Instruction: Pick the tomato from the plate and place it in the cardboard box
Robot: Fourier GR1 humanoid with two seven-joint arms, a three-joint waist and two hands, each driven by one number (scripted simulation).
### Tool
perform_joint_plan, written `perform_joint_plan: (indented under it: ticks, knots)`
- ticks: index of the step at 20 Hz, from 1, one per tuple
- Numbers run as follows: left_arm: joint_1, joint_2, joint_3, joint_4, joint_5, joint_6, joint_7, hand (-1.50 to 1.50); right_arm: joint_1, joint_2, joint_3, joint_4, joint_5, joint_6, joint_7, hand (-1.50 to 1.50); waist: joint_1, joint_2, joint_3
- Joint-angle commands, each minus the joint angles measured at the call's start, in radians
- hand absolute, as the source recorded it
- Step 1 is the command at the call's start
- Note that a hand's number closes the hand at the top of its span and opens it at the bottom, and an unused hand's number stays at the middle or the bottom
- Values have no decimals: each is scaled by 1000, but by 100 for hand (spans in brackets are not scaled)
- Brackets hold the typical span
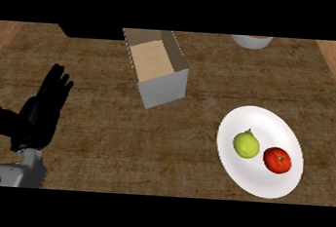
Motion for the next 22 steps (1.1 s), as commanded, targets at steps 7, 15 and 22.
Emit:
perform_joint_plan:
  ticks: [7,15,22]
  knots:
    - [9,-44,2,-44,-47,11,33,0,-52,185,35,-6,144,43,112,-150,4,1,1]
    - [22,-74,0,-36,-80,-13,18,0,-112,285,18,75,297,55,58,-150,4,1,1]
    - [-17,-96,5,-46,-101,-3,68,0,-214,389,48,114,368,60,143,-150,6,1,1]
